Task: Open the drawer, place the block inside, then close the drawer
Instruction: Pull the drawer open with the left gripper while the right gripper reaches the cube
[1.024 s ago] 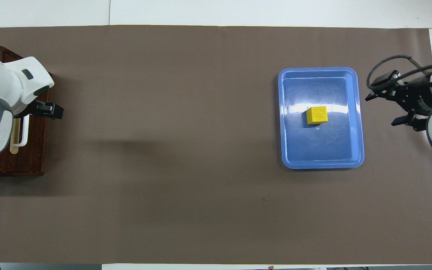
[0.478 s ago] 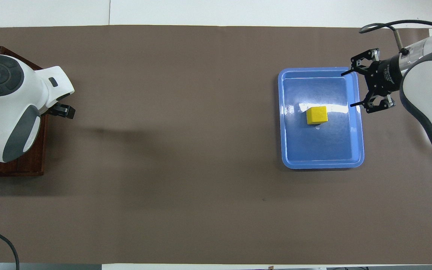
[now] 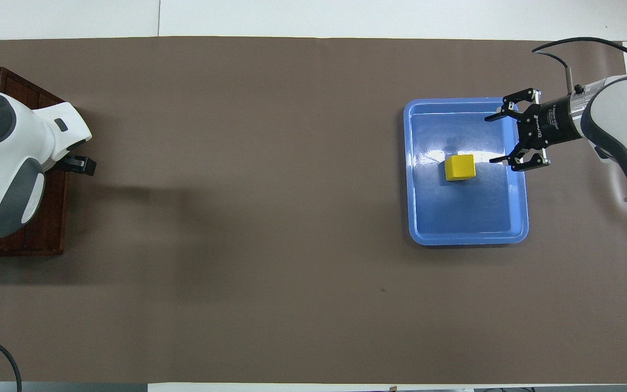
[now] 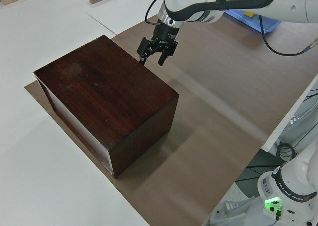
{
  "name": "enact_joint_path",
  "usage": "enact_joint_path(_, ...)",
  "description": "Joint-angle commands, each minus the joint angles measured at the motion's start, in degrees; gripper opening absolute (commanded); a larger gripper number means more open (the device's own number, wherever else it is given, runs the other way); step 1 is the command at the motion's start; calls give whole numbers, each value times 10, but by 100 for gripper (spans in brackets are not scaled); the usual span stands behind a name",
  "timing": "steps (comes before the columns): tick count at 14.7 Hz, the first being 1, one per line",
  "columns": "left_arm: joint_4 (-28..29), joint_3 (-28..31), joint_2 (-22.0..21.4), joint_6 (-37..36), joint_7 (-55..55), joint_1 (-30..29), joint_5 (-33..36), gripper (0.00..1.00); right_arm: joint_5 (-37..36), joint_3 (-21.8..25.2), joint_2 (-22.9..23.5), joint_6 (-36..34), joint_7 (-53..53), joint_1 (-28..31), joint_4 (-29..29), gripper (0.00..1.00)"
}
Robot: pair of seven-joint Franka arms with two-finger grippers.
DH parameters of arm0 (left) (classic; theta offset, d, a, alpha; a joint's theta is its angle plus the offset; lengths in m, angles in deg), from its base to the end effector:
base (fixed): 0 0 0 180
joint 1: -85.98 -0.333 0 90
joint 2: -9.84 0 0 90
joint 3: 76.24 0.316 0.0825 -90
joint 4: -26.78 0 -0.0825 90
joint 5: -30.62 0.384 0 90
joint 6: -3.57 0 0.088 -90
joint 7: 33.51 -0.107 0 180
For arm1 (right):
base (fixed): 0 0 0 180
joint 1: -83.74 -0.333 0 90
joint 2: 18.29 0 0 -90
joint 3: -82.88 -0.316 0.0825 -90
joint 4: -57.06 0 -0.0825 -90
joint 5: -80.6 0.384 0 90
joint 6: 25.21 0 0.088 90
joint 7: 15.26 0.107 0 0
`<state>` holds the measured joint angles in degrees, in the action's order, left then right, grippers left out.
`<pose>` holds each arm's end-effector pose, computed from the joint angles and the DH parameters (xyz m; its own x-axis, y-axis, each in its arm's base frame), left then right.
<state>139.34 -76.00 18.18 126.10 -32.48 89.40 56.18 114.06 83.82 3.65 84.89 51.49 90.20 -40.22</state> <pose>0.5926 -0.0145 0.4064 0.9629 -0.2696 -0.0102 -0.2540 -0.8932 -0.3710 0.6453 -0.0438 0.3702 0.0227 -0.8544 -0.5191 -0.9996 -0.0279 0.0023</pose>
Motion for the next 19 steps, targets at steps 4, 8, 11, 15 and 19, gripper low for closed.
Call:
enact_joint_path(4, 35, 8, 2, 44, 5, 1, 11, 100, 45, -5, -8, 23, -28, 8, -64, 90)
enact_joint_path(8, 33, 5, 18, 56, 60, 20, 11, 100, 67, -5, -6, 42, -63, 8, -80, 90)
enact_joint_path(11, 26, 1, 22, 53, 88, 50, 0, 100, 72, -5, 3, 49, -83, 8, -81, 90)
enact_joint_path(15, 7, -27, 27, 42, 149, 70, -75, 100, 90, -5, 8, 72, -116, 8, -99, 90)
enact_joint_path(19, -18, -72, 36, 11, 220, 70, -106, 100, 90, -5, 5, 93, -123, 7, -119, 90)
